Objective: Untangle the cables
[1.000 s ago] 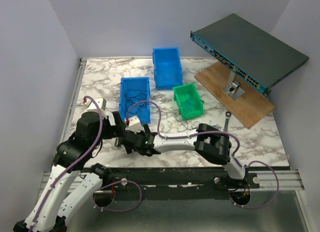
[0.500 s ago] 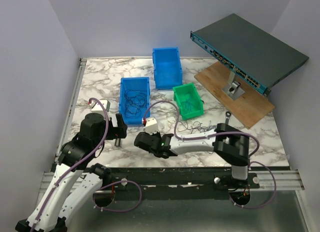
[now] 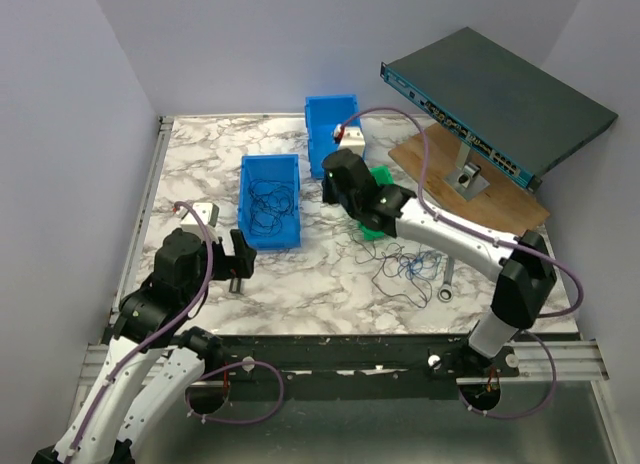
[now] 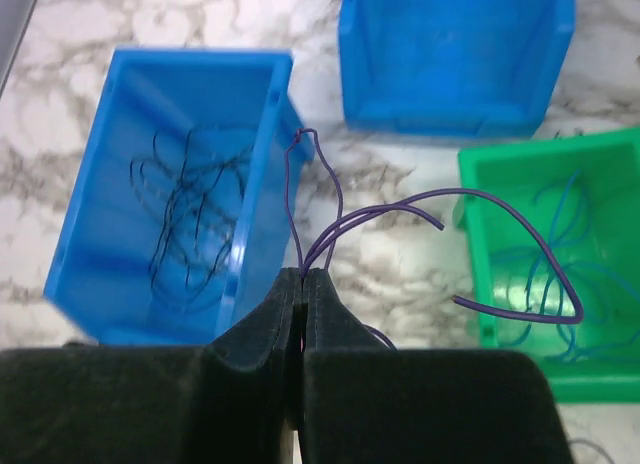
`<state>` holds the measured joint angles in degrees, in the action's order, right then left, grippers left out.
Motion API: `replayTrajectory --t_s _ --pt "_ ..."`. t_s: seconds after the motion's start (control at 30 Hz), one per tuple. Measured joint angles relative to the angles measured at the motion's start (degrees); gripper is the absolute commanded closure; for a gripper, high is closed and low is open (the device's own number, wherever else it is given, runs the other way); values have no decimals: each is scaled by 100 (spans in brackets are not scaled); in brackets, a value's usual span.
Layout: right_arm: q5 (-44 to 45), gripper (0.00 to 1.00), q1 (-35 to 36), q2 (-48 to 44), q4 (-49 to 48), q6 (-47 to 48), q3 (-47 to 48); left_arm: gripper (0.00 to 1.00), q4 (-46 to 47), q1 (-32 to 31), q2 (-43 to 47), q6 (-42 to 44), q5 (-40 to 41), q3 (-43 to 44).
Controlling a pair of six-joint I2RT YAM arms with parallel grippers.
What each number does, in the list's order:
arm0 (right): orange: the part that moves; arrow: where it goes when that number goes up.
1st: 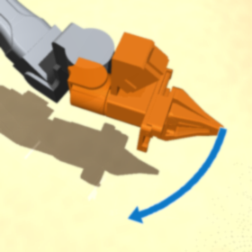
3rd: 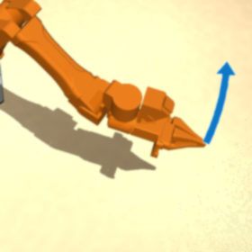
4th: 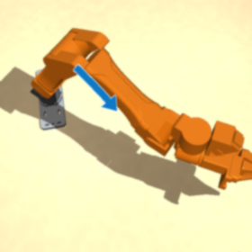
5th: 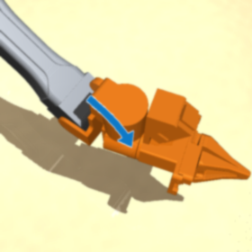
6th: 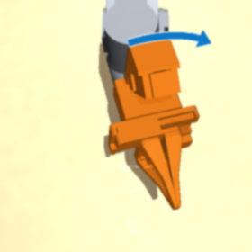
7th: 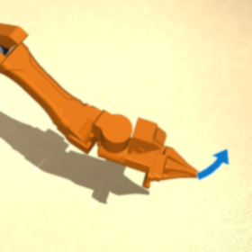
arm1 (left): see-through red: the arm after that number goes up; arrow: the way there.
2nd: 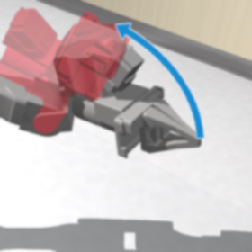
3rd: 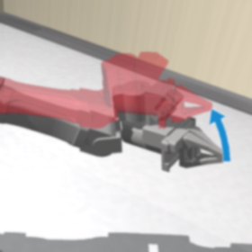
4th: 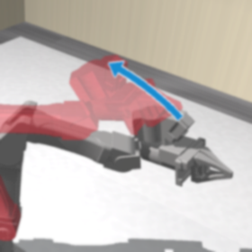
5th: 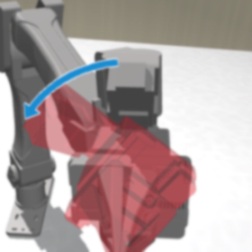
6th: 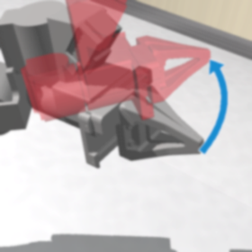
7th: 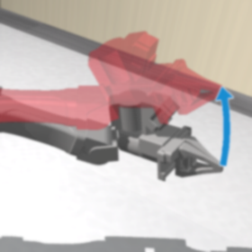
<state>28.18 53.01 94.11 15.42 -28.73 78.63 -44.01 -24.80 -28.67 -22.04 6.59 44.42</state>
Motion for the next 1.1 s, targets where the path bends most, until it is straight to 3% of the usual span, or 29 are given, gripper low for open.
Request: replayTrajectory --t_s 0.2,0.63,0.67,0.7,0.73,0.77,0.8,0.97,1.1 --pt "131 99 -750 1182 -85 577 1539 3 70 0 317 2 0 -114" --pt "437 99 -1781 4376 -98 1609 4981 4 107 7 111 2 0 -120" --pt "435 94 -1832 4463 -118 1655 5049 4 109 9 109 4 2 -120" --pt "411 80 -1869 4599 -151 1735 5152 4 109 9 107 2 0 -120" --pt "356 50 -1899 4712 -212 1812 5226 4 111 9 105 2 0 -120" --pt "315 31 -1919 4826 -262 1882 5292 4 109 9 98 2 2 -120" --pt "245 22 -1930 4933 -295 1915 5362 4 111 9 83 2 0 -120" --pt "-195 20 -1932 5117 -328 2135 5440 4 111 9 31 4 0 -120" --pt "-546 19 -1930 4747 -380 2122 5036 4 111 9 26 2 0 -120"
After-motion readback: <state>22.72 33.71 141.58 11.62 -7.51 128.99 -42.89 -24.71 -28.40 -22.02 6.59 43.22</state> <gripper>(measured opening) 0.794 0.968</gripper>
